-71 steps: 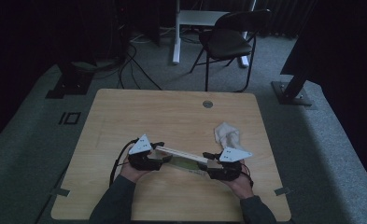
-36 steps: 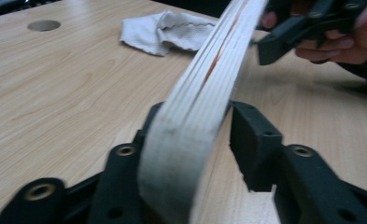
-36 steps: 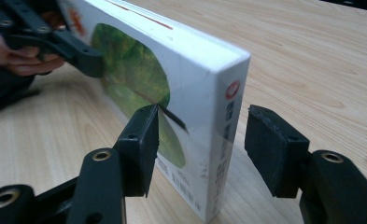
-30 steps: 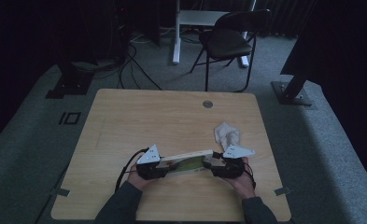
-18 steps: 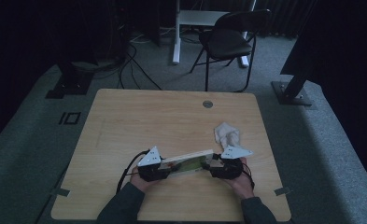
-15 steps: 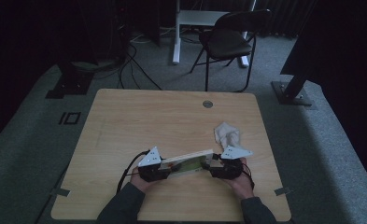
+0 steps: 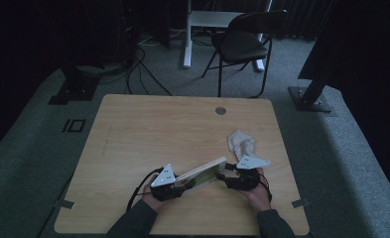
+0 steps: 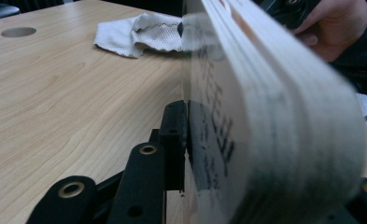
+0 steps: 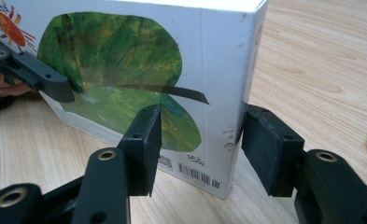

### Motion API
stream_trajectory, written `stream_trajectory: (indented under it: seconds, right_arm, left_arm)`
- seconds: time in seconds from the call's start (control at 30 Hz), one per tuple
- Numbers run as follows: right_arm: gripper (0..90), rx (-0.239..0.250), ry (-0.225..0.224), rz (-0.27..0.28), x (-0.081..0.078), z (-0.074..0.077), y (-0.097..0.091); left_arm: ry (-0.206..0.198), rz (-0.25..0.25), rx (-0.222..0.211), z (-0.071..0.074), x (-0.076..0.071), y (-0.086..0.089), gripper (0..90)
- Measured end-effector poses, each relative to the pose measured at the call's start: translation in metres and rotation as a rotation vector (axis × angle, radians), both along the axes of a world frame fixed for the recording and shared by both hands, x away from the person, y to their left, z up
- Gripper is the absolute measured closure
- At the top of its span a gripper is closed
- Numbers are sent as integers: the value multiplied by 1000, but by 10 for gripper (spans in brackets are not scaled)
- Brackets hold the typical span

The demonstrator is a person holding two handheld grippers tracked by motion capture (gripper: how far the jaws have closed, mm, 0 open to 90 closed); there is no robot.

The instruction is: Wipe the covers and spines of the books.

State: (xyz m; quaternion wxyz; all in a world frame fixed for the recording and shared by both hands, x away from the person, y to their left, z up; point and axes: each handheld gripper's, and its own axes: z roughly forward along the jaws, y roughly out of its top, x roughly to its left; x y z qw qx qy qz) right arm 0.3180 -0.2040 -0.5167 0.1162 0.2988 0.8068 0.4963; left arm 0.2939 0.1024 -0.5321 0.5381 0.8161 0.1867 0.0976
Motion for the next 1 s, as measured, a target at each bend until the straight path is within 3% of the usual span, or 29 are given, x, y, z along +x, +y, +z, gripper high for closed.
stream_trajectory:
  seconds: [0.43,0.63,0.73,0.87,1.0]
  right_arm:
    - [482,5,22,13,-1,-2,-3]
    - [487,20,39,9,1,-4,-4]
    - [420,-3,52,7,3,-9,1]
    - [382,-76,48,11,3,-13,11]
    - [361,-74,53,22,3,-14,14]
  left_arm:
    - [21,-16,-21,-4,4,-8,718]
    - [2,7,-4,-3,4,-8,768]
    - [24,16,-7,-1,7,-7,785]
    - [53,17,-30,3,9,-6,787]
    - [91,26,-75,11,11,0,789]
